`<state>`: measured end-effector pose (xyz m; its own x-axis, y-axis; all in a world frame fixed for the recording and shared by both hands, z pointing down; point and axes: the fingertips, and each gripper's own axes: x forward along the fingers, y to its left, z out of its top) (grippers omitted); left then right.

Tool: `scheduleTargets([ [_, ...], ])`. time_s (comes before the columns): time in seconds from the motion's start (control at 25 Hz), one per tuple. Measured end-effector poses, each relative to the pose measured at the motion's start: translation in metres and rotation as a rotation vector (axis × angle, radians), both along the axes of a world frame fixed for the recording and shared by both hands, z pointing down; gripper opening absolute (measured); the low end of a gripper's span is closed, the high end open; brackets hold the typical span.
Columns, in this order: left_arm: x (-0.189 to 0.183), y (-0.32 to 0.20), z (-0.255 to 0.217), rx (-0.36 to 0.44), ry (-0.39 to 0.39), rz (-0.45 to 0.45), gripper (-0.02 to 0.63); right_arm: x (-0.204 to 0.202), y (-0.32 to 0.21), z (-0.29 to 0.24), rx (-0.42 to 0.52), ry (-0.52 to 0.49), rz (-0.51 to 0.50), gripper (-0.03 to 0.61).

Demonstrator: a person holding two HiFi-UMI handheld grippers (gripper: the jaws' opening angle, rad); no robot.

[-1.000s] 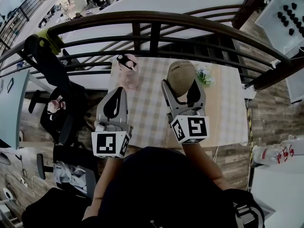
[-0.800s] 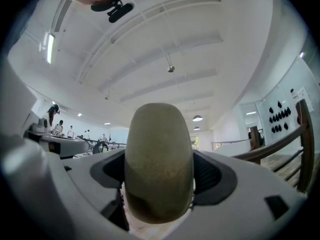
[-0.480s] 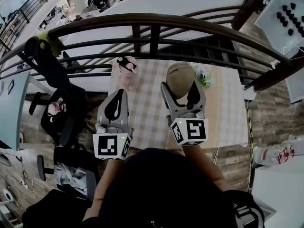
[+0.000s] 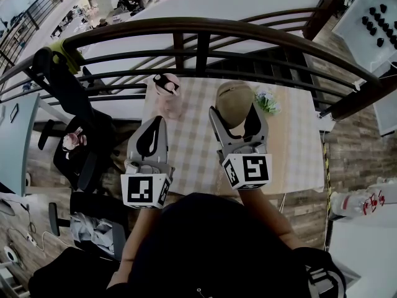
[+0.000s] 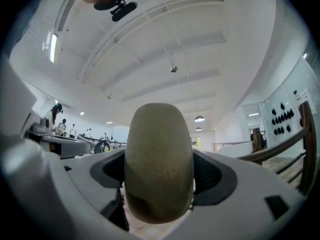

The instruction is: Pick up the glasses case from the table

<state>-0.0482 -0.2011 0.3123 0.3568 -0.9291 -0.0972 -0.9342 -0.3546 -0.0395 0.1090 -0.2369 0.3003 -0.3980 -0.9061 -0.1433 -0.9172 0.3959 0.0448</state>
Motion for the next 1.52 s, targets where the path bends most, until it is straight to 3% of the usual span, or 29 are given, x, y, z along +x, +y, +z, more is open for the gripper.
scheduleTargets([
  [1.52,-0.0018,-0.0035,0.0070,-0.020,0.002,-0.006,0.008,-0.0050,-0.0056,0.0065,-0.016,0.035,-0.019,0.377],
])
